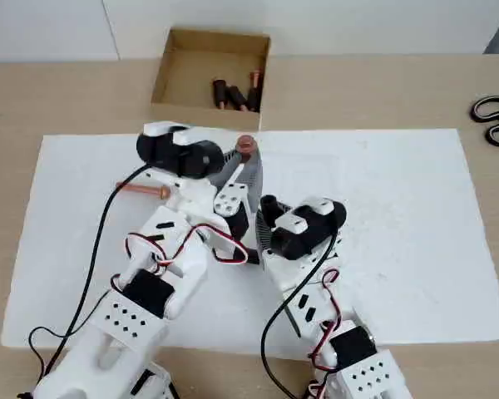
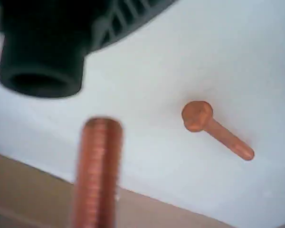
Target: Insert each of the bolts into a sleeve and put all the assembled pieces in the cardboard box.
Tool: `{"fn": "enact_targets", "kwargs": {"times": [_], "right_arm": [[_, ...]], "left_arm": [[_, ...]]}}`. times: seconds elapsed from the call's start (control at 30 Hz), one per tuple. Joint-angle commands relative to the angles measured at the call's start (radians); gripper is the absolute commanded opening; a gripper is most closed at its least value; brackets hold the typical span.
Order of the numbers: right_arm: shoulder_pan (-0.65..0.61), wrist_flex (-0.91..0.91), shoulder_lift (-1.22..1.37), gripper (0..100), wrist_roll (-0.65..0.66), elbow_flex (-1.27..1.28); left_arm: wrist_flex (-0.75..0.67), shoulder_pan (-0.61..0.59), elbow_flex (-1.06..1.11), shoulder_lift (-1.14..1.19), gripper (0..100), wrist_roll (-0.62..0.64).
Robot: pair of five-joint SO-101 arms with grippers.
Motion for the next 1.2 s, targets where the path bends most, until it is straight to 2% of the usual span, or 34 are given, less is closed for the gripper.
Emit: {"fn": "enact_targets", "kwargs": {"times": [0.0,0.23,0.47,1.17], "right_arm": [[-0.001,0.001,-0.021,0.4,-0.009,0.009],[-0.039,0.001,-0.021,0.4,-0.009,0.009],[-0.041,0.001,-0.021,0.4,-0.009,0.009],[-0.039,0.001,-0.021,0.4,-0.009,0.009]], "left_arm": [[-0.041,0.005,-0.004,-0.04,1,0.009],[-0.041,0.008,-0.007,-0.04,1,0.011],[-0.037,0.066,-0.002,-0.038,1,0.051],[-0.083,0.044,0.036,-0.043,1,0.046]]}}
